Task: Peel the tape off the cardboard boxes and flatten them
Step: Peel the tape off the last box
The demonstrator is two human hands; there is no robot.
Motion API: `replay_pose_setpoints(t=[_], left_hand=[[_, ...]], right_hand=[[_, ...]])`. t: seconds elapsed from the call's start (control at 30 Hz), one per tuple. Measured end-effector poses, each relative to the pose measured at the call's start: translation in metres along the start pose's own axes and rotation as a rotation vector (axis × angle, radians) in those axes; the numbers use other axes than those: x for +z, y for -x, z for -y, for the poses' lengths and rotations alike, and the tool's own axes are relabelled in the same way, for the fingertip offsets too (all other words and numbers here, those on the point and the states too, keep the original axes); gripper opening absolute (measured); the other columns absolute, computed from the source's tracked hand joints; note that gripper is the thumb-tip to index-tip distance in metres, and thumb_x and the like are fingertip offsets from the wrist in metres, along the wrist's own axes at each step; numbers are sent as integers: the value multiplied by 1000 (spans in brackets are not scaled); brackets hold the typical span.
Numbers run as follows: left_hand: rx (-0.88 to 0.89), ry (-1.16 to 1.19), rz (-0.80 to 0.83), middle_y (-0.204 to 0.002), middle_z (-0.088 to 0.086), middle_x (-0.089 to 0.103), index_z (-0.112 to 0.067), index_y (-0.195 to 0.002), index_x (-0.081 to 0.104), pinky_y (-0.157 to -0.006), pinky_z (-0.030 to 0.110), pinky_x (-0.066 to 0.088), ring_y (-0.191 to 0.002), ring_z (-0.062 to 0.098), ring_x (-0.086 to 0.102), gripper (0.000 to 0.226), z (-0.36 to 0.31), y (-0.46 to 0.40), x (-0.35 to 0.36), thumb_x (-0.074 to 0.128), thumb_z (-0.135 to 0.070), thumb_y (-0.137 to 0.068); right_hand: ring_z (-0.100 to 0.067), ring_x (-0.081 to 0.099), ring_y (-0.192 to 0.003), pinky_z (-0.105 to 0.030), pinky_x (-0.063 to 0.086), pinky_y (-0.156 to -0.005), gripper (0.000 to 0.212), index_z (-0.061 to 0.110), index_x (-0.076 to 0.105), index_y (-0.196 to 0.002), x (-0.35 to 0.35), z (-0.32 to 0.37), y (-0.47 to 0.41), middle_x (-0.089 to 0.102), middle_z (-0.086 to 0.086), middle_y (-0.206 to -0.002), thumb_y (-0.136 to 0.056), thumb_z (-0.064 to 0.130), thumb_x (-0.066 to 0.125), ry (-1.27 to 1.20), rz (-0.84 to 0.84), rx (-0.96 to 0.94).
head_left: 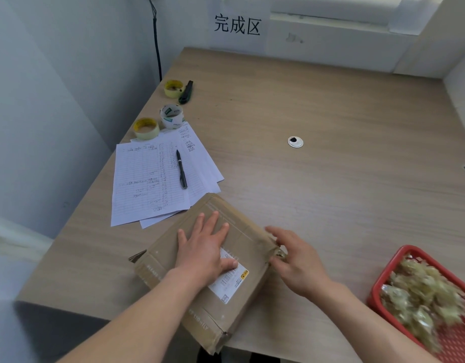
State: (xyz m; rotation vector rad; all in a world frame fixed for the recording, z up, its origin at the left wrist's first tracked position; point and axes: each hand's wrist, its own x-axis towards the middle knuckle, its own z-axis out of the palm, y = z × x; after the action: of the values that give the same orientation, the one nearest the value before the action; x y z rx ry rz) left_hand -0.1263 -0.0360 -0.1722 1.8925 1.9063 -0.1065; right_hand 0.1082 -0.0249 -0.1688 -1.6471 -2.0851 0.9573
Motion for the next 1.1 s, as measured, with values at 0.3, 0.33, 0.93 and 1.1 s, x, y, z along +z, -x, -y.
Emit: replay_pose_setpoints(t=[0.3,0.33,0.93,1.1], left_hand=[[-2,-7,1,-165,-13,-15,-37,-156,16,-116,64,5,-151,19,-17,94,-2,0,0,61,-71,-80],[-4,-6,1,-165,-13,-15,-37,-156,16,-116,64,5,-151,19,-17,94,-3,0,1,61,-71,-80],[-17,-30,-17,-164,-9,-22,-34,-158,10,-118,63,5,-150,21,-23,98,-8,5,-4,56,-74,-81],[174,-256,-215,-157,-2,-37,-30,-154,-11,-116,63,-1,-142,30,-40,127,-17,0,-54,59,-86,-64]], right_hand=[[-11,67,-71,-30,53,-68,22,7,73,-76,10,2,-3,71,-10,-87,-86,-7,59,-1099,-338,630],[-14,65,-60,-26,51,-58,16,3,70,-80,12,5,-3,69,-11,-74,-88,-3,57,-1249,-406,716],[-41,61,-81,-55,53,-75,30,4,56,-77,30,-18,-9,62,-19,-78,-102,22,52,-626,-515,548],[-13,66,-69,-40,58,-67,29,8,56,-81,-8,23,-31,73,-4,-76,-104,21,47,-934,-463,414]])
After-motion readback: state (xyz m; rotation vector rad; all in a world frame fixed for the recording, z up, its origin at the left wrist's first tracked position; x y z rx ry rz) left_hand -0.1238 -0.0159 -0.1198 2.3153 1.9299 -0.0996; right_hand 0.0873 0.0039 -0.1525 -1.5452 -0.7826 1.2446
